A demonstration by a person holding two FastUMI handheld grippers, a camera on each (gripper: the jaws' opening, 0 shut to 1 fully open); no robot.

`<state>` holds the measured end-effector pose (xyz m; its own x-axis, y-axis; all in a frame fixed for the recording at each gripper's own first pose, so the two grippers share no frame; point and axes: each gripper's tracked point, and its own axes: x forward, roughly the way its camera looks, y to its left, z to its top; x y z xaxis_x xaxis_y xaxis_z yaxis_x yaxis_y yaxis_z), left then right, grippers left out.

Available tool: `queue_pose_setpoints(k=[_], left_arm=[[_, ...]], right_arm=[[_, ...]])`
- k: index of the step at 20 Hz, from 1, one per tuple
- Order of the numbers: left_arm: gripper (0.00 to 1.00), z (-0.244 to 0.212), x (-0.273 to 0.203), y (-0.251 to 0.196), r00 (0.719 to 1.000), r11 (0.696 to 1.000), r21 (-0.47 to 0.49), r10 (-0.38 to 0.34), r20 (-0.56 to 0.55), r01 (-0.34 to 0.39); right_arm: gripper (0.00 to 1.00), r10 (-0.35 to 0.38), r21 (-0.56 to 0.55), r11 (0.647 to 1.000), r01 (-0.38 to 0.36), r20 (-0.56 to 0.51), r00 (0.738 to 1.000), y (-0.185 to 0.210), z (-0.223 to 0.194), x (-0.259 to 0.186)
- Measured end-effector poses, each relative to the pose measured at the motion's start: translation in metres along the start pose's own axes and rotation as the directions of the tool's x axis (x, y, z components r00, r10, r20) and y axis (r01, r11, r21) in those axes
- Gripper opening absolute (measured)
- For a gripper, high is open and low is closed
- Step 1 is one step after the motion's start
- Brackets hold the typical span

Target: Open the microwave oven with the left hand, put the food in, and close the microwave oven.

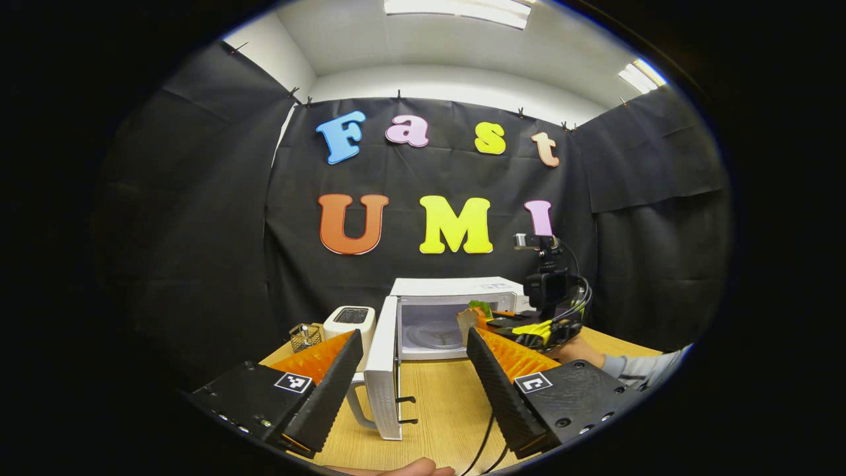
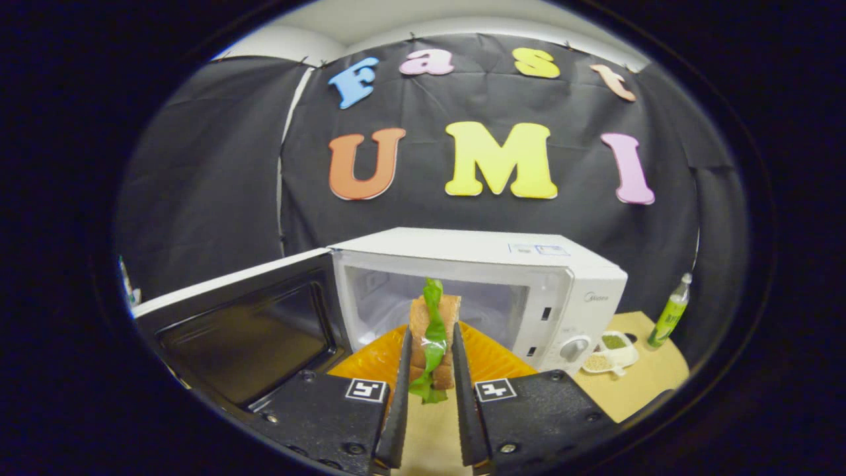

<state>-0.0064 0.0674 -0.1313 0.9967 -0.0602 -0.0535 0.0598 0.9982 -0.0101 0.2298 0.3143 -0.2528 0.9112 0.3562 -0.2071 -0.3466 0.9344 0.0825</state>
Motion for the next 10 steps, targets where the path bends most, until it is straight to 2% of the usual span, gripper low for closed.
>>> queue_pose_setpoints(k=[2, 3, 5, 7, 9, 10], left_arm=[[0.95, -0.003, 0.005, 0.004, 1.000, 1.000, -0.024, -0.002, 0.002, 0.002], [0.95, -0.005, 0.009, 0.005, 1.000, 0.999, -0.032, 0.002, -0.001, -0.002], [0.95, -0.009, 0.014, 0.014, 1.000, 0.999, -0.045, 0.014, -0.013, -0.014], [0.95, -0.016, 0.018, 0.022, 0.999, 0.998, -0.055, 0.030, -0.036, -0.032], [0.95, -0.019, 0.022, 0.031, 0.998, 0.997, -0.055, 0.049, -0.051, -0.052], [0.95, -0.019, 0.023, 0.036, 0.997, 0.997, -0.053, 0.060, -0.052, -0.063]], right_arm=[[0.36, -0.034, 0.154, 0.988, 0.026, 0.048, 0.998, -0.004, 0.001, 0.026], [0.36, -0.061, 0.241, 0.970, 0.044, 0.063, 0.996, -0.009, -0.001, 0.038], [0.35, -0.085, 0.404, 0.913, 0.051, 0.067, 0.994, -0.009, -0.008, 0.061], [0.35, -0.104, 0.535, 0.843, 0.055, 0.061, 0.993, -0.011, -0.015, 0.083], [0.35, -0.141, 0.623, 0.781, 0.052, 0.095, 0.985, -0.018, -0.013, 0.102], [0.35, -0.161, 0.644, 0.763, 0.054, 0.108, 0.981, -0.022, -0.010, 0.111]])
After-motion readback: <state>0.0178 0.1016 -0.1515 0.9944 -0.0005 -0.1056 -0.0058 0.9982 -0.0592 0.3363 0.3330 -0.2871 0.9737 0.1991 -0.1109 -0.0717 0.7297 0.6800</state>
